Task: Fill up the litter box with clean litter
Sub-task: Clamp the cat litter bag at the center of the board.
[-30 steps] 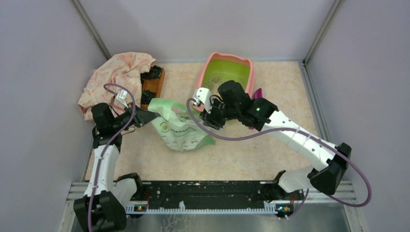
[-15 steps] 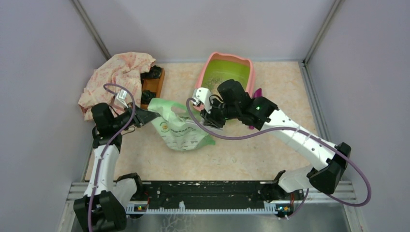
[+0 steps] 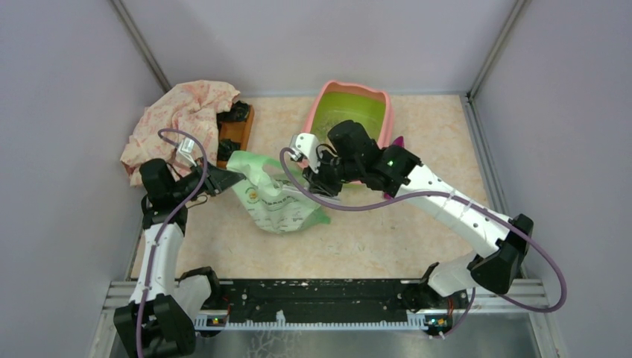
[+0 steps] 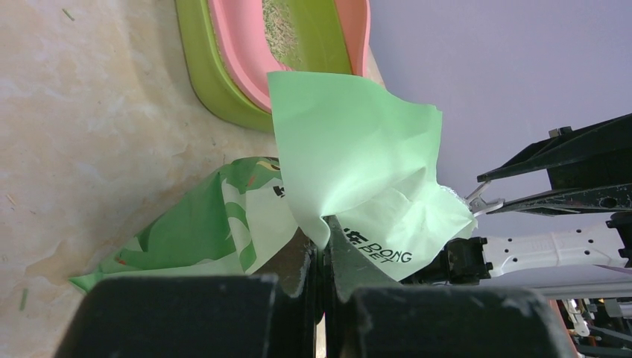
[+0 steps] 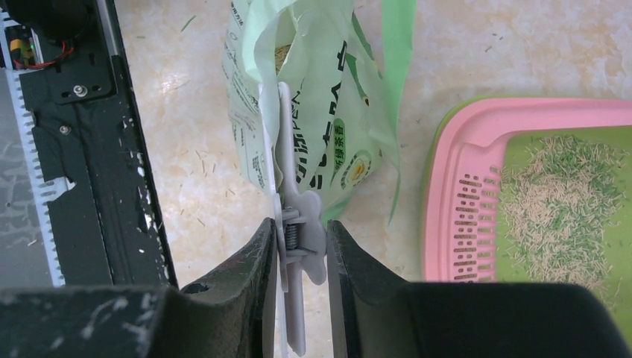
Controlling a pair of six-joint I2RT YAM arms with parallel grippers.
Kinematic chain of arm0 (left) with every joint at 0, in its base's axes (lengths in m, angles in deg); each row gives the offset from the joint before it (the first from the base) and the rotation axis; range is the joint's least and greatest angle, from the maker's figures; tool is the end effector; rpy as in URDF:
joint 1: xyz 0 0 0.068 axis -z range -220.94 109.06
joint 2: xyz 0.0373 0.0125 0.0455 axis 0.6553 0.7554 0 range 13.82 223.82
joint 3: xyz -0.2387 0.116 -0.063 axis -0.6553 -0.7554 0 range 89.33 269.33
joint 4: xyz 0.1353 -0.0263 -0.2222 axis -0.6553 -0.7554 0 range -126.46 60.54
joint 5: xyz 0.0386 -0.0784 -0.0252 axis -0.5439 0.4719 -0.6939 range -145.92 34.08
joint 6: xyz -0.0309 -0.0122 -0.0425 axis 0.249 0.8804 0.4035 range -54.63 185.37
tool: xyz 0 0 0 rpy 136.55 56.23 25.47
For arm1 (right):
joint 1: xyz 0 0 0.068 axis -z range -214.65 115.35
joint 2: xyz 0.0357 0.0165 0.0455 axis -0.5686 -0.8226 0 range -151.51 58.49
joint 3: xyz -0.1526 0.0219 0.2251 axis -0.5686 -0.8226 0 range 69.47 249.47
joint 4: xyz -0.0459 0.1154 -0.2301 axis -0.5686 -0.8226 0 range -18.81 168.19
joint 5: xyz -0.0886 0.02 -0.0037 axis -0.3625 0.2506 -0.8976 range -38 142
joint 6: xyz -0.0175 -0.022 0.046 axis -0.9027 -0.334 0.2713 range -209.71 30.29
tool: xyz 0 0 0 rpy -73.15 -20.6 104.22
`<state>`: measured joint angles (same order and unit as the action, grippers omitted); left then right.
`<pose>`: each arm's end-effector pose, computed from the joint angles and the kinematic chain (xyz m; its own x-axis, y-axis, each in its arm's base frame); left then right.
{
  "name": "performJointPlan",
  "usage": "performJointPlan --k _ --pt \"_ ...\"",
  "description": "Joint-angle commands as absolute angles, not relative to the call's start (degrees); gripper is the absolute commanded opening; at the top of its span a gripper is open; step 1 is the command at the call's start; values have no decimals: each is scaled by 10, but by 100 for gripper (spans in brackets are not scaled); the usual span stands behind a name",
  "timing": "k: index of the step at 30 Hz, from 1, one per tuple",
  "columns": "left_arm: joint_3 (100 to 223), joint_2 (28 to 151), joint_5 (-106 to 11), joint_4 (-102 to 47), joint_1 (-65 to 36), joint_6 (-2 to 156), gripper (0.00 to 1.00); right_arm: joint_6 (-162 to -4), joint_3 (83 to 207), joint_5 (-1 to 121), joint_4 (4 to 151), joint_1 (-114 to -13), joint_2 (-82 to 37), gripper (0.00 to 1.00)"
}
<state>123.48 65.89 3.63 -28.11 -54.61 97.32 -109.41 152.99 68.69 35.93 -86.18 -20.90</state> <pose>0.1993 0.0169 0.2772 -0.5967 -0.4211 -0.6831 0.4330 0.5478 -0.7158 0.1764 0.2385 0.3838 -0.0615 -0.5964 -0.8003 -0.9678 0.2316 -0.0983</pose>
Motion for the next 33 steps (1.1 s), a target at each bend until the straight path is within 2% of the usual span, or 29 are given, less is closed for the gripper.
performJointPlan --k 1,6,16,27,33 --pt "1261 656 39 -247 -554 976 3 -1080 1581 699 383 -874 -218 0" --pt "1261 659 40 -243 -554 977 3 -1070 1612 687 356 -875 -235 0" --pt "1251 652 46 -224 -559 998 0 -1033 1597 657 357 -875 -216 0" --pt "1151 638 95 -28 -587 1164 0 -999 1504 608 410 -874 -159 0" --pt "1107 626 93 19 -600 1209 0 -994 1488 613 422 -873 -157 0"
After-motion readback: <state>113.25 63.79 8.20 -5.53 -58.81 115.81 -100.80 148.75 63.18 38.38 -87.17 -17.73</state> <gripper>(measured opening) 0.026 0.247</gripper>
